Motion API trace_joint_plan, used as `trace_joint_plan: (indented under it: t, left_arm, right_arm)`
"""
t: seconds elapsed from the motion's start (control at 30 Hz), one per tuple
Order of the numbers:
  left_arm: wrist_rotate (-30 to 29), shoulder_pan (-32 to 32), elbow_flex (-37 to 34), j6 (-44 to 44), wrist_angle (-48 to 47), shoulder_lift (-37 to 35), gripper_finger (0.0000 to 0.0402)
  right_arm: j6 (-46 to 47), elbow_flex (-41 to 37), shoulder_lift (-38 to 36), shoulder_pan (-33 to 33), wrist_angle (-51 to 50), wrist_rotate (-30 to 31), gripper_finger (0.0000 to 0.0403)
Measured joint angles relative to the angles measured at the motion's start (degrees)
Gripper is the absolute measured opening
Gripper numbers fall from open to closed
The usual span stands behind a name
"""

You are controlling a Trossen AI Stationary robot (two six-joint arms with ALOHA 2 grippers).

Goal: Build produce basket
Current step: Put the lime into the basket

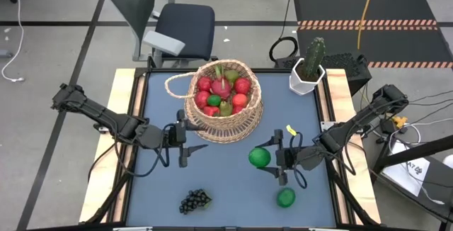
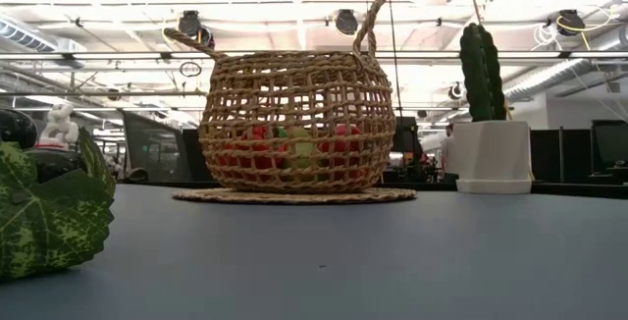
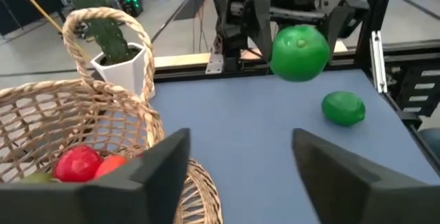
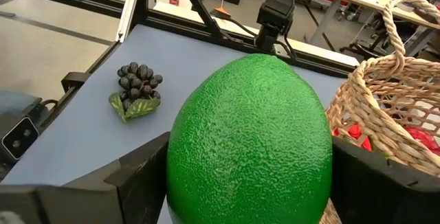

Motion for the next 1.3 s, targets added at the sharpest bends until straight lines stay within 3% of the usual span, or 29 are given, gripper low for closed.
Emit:
trace_joint_plan:
  t: [0.2,0.47,0.73,1.3]
  left_arm:
    - [0.1,0.0,0.0,-0.1,0.0,0.0,0.0161]
    - [1.6,0.0,0.0,-0.5,0.1,0.0,0.0103]
    - [1.6,0.0,0.0,-0.9,0.1,0.0,0.0093]
    - [1.6,0.0,0.0,-1.6,0.2,0.0,0.0093]
  right_arm:
    - [0.1,0.0,0.0,0.0,0.6,0.2,0.0322]
    - [-3.8,0.0,0.0,0.0,5.8,0.2,0.0322]
    - [-7.7,0.0,0.0,0.0,6.6,0.2,0.0322]
    - [-29.2,0.0,0.0,0.0,6.6,0.2,0.0322]
